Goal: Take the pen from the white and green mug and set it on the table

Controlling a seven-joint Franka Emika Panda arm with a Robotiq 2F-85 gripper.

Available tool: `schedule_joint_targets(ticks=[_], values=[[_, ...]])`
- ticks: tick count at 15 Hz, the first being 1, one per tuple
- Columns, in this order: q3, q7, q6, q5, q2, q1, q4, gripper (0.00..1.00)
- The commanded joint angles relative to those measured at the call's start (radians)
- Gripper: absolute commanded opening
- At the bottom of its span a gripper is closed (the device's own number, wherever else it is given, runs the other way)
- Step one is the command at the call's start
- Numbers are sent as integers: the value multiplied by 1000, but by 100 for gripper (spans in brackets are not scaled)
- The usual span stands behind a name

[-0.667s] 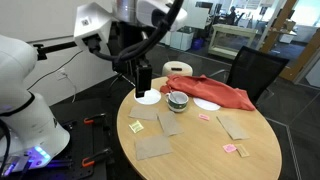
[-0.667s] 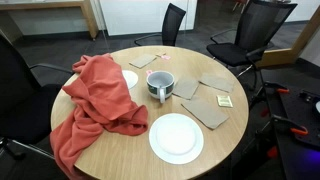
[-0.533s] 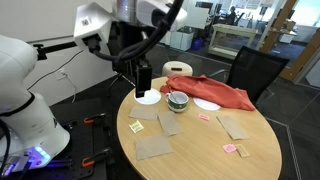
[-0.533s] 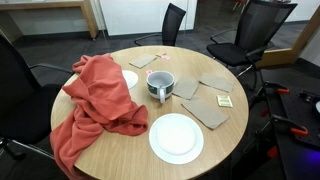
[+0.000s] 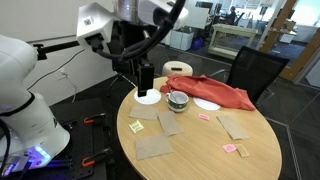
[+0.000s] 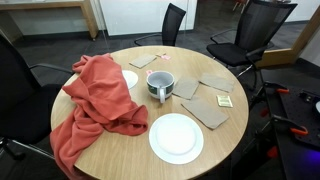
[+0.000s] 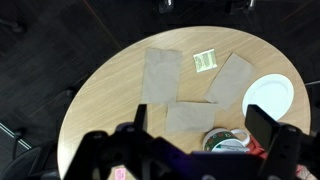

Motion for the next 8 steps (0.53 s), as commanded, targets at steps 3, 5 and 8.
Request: schedule_joint_targets(ticks=[3, 5, 8], values=[[28, -81, 162, 37, 58, 55, 31, 100], [31, -139, 243, 59, 90, 99, 41, 100], [25, -276, 318, 111, 148, 180, 65, 100]])
